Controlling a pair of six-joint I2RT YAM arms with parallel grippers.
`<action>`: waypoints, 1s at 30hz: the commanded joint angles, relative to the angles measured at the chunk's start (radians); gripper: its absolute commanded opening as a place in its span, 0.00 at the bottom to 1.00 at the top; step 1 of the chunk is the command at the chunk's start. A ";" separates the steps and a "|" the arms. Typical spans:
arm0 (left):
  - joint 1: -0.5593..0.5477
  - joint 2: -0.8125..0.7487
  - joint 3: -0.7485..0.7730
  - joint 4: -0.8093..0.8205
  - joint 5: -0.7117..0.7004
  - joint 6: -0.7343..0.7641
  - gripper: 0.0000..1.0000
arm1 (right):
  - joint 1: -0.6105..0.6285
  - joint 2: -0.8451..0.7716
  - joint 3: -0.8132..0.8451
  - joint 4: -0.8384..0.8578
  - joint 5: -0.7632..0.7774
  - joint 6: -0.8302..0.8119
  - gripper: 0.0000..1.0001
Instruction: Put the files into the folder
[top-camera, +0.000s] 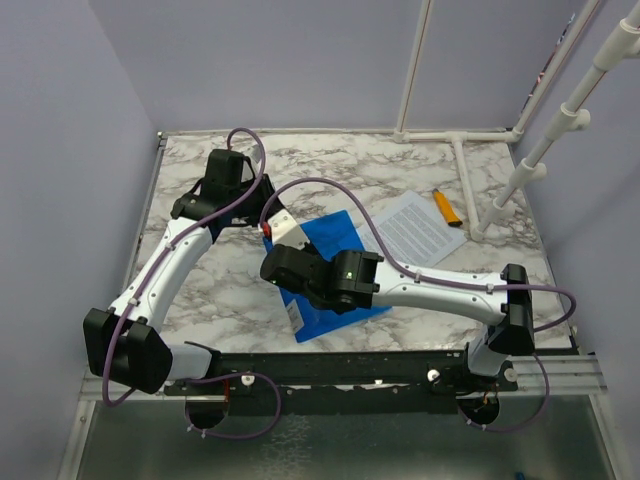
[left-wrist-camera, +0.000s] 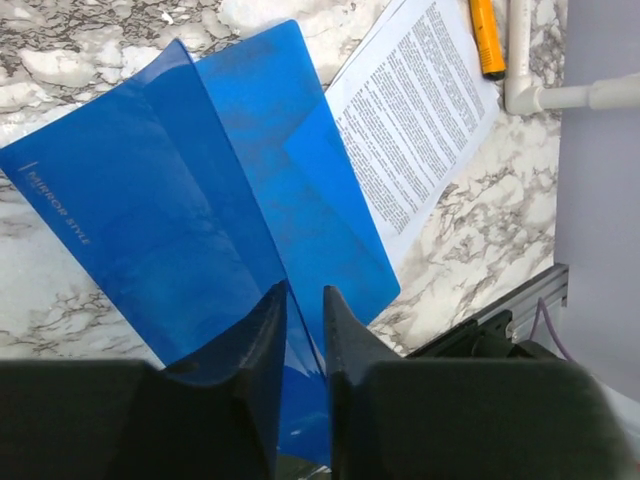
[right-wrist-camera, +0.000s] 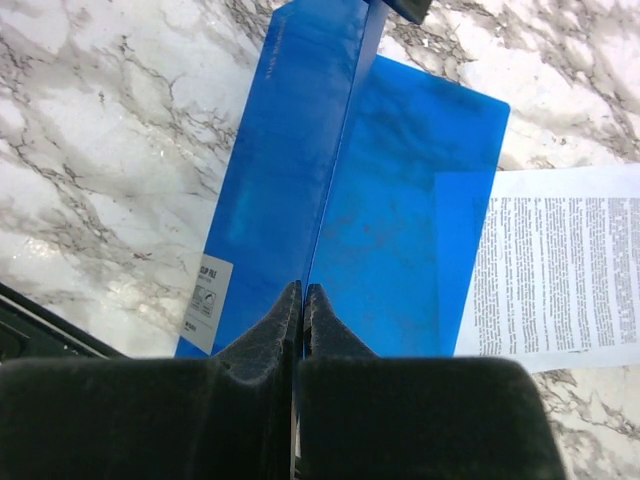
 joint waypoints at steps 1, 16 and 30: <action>-0.013 -0.019 0.009 -0.028 0.000 0.016 0.12 | 0.025 0.028 0.035 -0.003 0.091 -0.026 0.01; -0.012 -0.025 0.076 -0.031 -0.062 0.000 0.00 | 0.033 -0.126 -0.044 0.093 0.046 0.006 0.64; 0.005 0.028 0.048 0.179 0.035 -0.120 0.00 | -0.033 -0.476 -0.418 0.195 0.094 0.198 0.93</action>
